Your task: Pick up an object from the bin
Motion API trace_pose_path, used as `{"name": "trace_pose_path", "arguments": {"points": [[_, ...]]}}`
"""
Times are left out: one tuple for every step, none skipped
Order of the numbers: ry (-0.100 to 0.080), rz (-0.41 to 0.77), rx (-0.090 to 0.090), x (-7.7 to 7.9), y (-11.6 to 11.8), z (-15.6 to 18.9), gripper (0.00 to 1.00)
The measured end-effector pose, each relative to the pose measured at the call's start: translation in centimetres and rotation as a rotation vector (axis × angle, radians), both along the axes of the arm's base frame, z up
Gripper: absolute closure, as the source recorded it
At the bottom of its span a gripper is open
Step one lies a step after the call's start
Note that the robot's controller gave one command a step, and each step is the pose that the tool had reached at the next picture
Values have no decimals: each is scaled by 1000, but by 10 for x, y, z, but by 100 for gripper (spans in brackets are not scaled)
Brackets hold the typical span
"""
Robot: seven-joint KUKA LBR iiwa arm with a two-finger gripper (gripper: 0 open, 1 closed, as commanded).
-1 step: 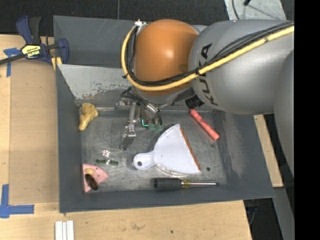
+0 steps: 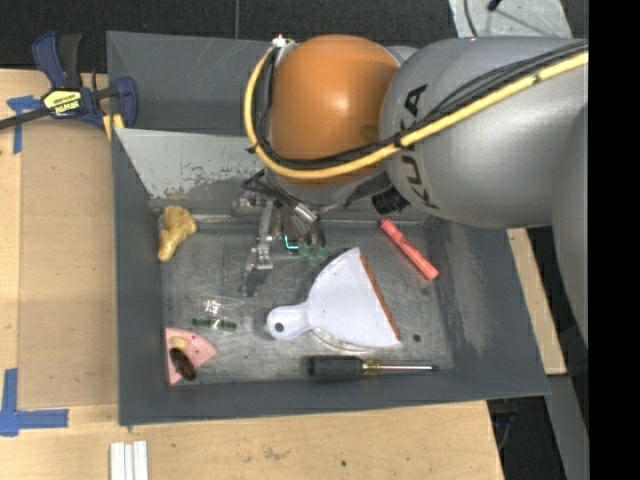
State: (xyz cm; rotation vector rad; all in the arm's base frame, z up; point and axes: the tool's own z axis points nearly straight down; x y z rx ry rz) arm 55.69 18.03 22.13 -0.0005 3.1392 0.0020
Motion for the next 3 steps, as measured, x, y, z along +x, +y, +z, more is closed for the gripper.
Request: {"name": "trace_pose_path", "arguments": {"points": [[-8, -3, 2, -10, -13, -41, 0], [1, 79, -1, -11, -22, -87, 0], [-23, 291, 4, -15, -40, -144, 100]]}}
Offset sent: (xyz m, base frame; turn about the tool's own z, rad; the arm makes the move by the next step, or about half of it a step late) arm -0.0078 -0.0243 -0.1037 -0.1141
